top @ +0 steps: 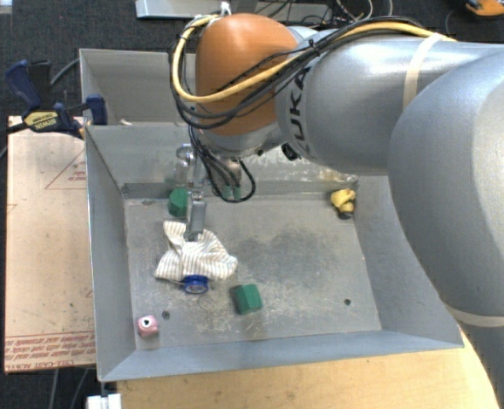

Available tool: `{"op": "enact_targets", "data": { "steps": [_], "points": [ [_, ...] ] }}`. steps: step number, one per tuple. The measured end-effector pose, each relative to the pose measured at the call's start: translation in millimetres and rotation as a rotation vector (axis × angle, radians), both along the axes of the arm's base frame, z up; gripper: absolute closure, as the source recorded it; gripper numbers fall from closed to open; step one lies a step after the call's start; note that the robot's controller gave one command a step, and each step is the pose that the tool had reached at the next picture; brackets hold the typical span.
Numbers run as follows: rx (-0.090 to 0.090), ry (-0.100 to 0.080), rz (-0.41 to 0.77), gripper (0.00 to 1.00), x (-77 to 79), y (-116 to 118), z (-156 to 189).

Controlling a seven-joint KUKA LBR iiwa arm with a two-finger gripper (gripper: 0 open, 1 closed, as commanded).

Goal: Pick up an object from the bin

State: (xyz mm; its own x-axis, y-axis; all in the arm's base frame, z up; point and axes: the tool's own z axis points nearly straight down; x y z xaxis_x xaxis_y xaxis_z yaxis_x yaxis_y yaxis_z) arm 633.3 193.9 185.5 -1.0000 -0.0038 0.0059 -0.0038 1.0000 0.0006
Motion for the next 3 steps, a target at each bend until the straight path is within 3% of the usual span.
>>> {"op": "enact_targets", "data": {
  "steps": [1, 2, 3],
  "points": [
    [0.001, -0.008, -0.004, 0.0, 1.8, -1.1, 5.3],
    [0.002, -0.005, 0.089, 0.0, -33.5, -30.8, -97.8],
    [0.007, -0.014, 0.096, 0.0, -32.5, -33.1, -137.9]
  ]
}}
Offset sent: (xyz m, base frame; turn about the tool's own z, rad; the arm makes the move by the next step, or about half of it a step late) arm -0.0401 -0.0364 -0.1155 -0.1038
